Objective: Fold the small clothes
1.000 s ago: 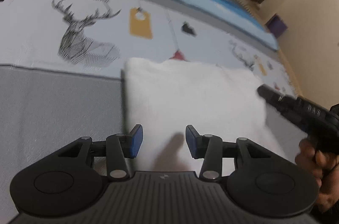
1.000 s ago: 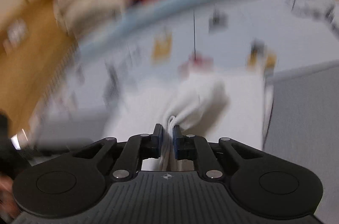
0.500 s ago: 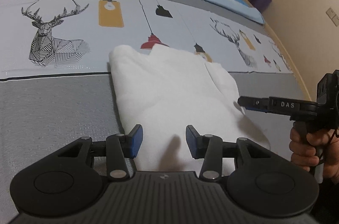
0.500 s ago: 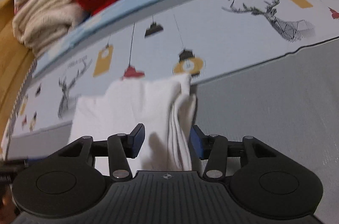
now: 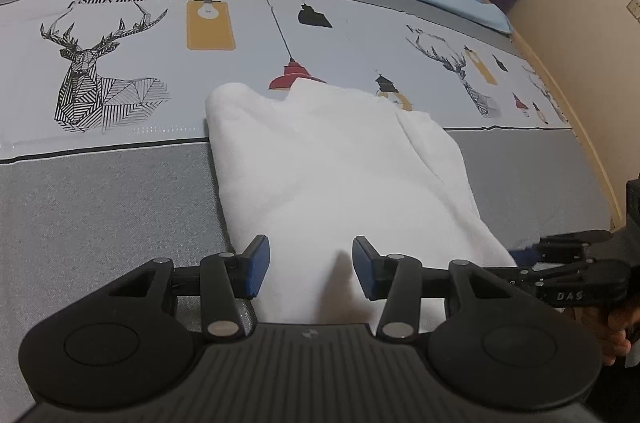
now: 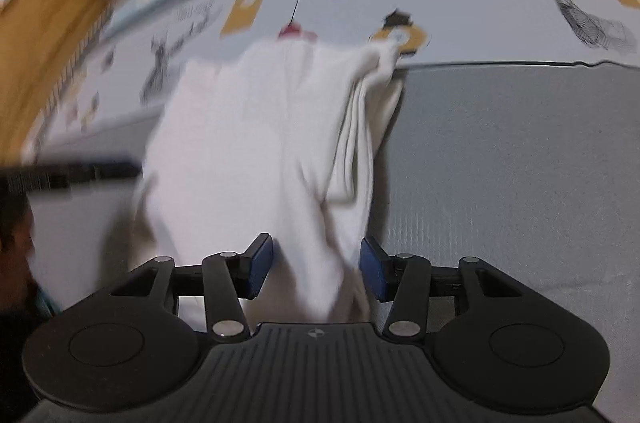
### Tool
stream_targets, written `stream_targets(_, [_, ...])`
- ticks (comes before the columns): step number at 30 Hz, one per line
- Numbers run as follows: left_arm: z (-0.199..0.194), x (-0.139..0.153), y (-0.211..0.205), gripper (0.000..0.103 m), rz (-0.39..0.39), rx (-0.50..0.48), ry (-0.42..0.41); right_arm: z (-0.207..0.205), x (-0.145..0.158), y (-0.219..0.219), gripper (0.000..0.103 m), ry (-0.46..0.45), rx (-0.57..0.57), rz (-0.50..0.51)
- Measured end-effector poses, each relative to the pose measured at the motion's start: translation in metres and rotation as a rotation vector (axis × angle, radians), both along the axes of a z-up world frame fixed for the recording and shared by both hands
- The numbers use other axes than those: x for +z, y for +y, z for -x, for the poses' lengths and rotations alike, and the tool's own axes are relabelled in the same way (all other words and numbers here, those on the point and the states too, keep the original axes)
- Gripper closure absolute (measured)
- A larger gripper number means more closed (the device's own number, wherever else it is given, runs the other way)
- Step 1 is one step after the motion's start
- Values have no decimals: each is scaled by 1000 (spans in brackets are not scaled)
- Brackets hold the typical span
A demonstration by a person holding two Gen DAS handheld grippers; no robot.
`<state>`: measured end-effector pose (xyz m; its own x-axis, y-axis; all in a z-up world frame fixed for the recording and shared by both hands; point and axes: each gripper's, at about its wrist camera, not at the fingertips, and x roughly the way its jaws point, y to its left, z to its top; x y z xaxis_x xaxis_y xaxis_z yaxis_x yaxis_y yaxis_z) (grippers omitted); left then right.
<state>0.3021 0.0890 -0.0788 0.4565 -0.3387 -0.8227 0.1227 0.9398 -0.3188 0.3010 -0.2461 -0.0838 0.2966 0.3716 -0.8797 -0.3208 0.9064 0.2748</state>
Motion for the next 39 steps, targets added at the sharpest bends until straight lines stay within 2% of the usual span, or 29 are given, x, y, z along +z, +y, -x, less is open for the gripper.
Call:
stream_targets(1, [0,1,-1,52,0,2,-5,2,0,1,68,-5,16,10])
stream_targets(2, [0,2,-2,52,3,4,-16,3,3,-1,84,-12,19,-2])
stream_targets(3, [0,4,-3,52,9,1,-28,4,8,-5,92,-25,6,-38])
stream_targets(7, [-2,4,-8,52,25,-33,-37,3,25,-32,95,-35,-71,-244])
stream_targets(8, [-2,0,-10,52,6,-47,-22,2,22,-35,95,-16,-75,-243])
stream_targets(9, [-4,-7,-13,52,-31,-57,4,1,16,-34,95,14,-71,-195])
stream_targets(10, [-4,-14,-16,52,-81,-64,33,2,5,-30,95,52,-59,-114])
stream_targets(11, [-5,-22,-19,46,-148,-71,72,2,-5,-27,94,93,-48,-38])
stream_targets(13, [-7,-29,-19,44,-179,-71,105,2,-8,-23,93,111,-33,-10])
stream_targets(16, [-7,-19,-15,44,-152,-51,60,1,5,-26,87,54,-68,-50])
stream_targets(18, [-7,-15,-10,43,-132,-24,44,-3,16,-31,58,-13,-127,-79])
stream_targets(19, [-7,-14,-8,42,-122,-10,45,-6,21,-34,53,-45,-155,-98])
stream_targets(22, [-8,-14,-1,39,-93,23,59,-17,26,-37,52,-102,-257,-153])
stream_targets(24, [-9,-16,1,39,-60,33,82,-27,21,-36,47,-111,-310,-162])
stream_targets(26, [-11,-20,0,37,-34,36,116,-36,16,-29,40,-103,-347,-147])
stream_targets(29, [-11,-32,-2,35,-43,30,183,-47,0,-15,40,-62,-389,-117])
stream_targets(32, [-11,-36,-7,35,-55,10,194,-54,-12,-3,40,-37,-406,-109])
stream_targets(34, [-10,-37,-8,35,-55,0,197,-59,-16,4,44,-32,-409,-91])
stream_targets(35, [-10,-38,-9,35,-59,-6,199,-60,-18,6,59,-36,-414,-97])
stream_targets(36, [-10,-39,-9,34,-64,-12,200,-61,-17,7,81,-41,-417,-115])
stream_targets(39, [-10,-41,-13,32,-95,-38,197,-60,-11,8,88,-92,-414,-125])
